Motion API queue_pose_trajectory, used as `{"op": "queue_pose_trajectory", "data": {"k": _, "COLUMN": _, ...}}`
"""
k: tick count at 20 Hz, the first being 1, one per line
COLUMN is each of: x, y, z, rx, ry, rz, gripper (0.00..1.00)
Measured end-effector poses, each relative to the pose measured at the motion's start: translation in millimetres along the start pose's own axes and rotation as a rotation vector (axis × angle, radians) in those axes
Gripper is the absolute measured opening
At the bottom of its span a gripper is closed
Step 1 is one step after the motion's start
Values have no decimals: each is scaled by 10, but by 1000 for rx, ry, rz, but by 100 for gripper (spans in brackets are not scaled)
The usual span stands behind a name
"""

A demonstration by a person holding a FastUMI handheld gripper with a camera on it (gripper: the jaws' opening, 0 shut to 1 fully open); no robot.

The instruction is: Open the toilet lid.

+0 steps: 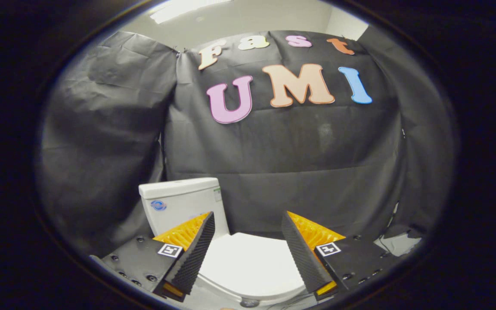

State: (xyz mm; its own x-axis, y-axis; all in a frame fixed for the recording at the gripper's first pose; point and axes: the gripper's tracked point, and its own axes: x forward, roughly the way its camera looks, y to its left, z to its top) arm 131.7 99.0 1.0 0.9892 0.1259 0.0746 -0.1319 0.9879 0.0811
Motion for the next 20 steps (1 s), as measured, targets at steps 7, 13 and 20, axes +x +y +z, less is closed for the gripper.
{"op": "queue_pose_trajectory", "data": {"k": 7, "x": 140, "y": 383, "z": -5, "rx": 136, "ry": -124, "rz": -52, "gripper": 93}}
{"op": "queue_pose_trajectory", "data": {"k": 13, "x": 283, "y": 737, "z": -244, "rx": 308, "ry": -128, "rz": -54, "gripper": 91}}
{"op": "queue_pose_trajectory", "data": {"k": 20, "x": 319, "y": 945, "z": -614, "rx": 521, "ry": -157, "rz": -107, "gripper": 90}}
